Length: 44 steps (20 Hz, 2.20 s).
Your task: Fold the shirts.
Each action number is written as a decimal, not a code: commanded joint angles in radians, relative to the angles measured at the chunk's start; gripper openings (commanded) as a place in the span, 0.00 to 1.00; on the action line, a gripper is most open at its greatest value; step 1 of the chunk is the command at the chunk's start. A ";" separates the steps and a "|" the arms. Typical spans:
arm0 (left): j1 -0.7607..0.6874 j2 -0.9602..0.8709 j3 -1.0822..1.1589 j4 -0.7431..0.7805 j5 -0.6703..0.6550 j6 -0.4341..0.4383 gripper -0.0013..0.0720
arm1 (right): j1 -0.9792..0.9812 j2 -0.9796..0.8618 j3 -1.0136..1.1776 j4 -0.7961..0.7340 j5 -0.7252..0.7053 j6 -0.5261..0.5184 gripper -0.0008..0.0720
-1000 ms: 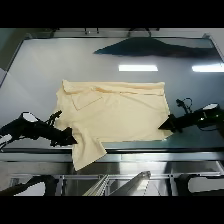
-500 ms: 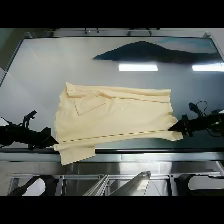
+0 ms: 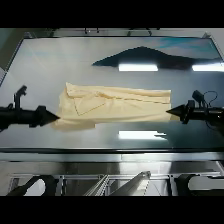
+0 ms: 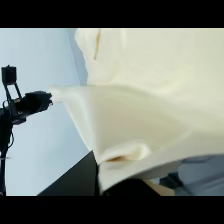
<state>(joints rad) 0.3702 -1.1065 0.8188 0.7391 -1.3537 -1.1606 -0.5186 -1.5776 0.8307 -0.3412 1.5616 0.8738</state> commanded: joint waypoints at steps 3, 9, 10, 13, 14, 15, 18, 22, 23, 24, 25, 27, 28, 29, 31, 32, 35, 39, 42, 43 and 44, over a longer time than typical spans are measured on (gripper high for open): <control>-0.120 -0.310 0.372 -0.104 0.051 0.011 0.05 | 0.153 -0.018 0.196 0.134 -0.313 -0.022 0.03; -0.160 -0.730 0.725 -0.104 0.070 -0.017 0.04 | 0.199 -0.177 0.325 0.057 -0.515 -0.022 0.03; -0.160 -0.782 0.766 -0.104 0.066 -0.020 0.04 | 0.197 -0.205 0.325 0.050 -0.517 -0.023 0.03; -0.160 -0.902 0.890 -0.105 0.004 -0.019 0.04 | 0.190 -0.267 0.325 0.045 -0.521 -0.064 0.03; -0.160 -0.932 0.929 -0.105 -0.029 -0.019 0.05 | 0.189 -0.273 0.325 0.037 -0.521 -0.067 0.03; -0.160 -0.957 0.968 -0.106 -0.060 -0.020 0.06 | 0.188 -0.274 0.325 0.008 -0.521 -0.067 0.03; -0.160 -0.992 1.086 -0.117 -0.109 -0.054 0.86 | 0.159 -0.257 0.347 -0.091 -0.450 -0.066 0.38; -0.156 -0.991 1.253 -0.119 -0.115 -0.087 0.99 | 0.083 -0.197 0.430 -0.242 -0.318 -0.037 0.80; -0.156 -0.988 1.275 -0.130 -0.113 -0.099 0.99 | 0.068 -0.188 0.445 -0.274 -0.352 0.000 0.89; -0.157 -0.977 1.276 -0.154 -0.108 -0.104 0.97 | 0.053 -0.187 0.461 -0.286 -0.388 0.023 0.89; -0.158 -0.961 1.257 -0.187 -0.098 -0.103 0.96 | 0.045 -0.189 0.469 -0.288 -0.423 0.038 0.89; -0.158 -0.918 1.183 -0.219 -0.061 -0.103 0.75 | 0.045 -0.213 0.475 -0.288 -0.460 0.065 0.89; -0.160 -0.902 1.154 -0.216 -0.059 -0.101 0.24 | 0.050 -0.233 0.475 -0.288 -0.452 0.073 0.89; -0.160 -0.892 1.136 -0.217 -0.073 -0.093 0.02 | 0.060 -0.255 0.475 -0.287 -0.430 0.084 0.89; -0.173 -0.887 1.126 -0.218 -0.130 -0.093 0.02 | 0.093 -0.291 0.475 -0.287 -0.390 0.084 0.89; -0.185 -0.887 1.126 -0.217 -0.161 -0.093 0.02 | 0.115 -0.303 0.475 -0.287 -0.386 0.084 0.88; -0.275 -0.887 1.126 -0.207 -0.217 -0.093 0.02 | 0.186 -0.338 0.502 -0.255 -0.382 0.069 0.59; -0.461 -0.888 1.126 -0.118 -0.148 -0.104 0.02 | 0.230 -0.346 0.568 -0.203 -0.289 0.069 0.03; -0.643 -0.898 1.126 0.181 -0.020 -0.175 0.02 | 0.215 -0.314 0.633 -0.156 -0.073 0.090 0.03; -0.695 -0.908 1.126 0.253 0.029 -0.208 0.02 | 0.208 -0.291 0.644 -0.112 -0.011 0.096 0.03; -0.743 -0.923 1.126 0.319 0.091 -0.245 0.02 | 0.206 -0.261 0.649 -0.049 0.044 0.100 0.02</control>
<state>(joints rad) -0.2314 -2.0079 1.9457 0.8188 -1.4094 -1.3201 -0.3077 -1.8832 1.4429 -0.5045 1.4162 0.9539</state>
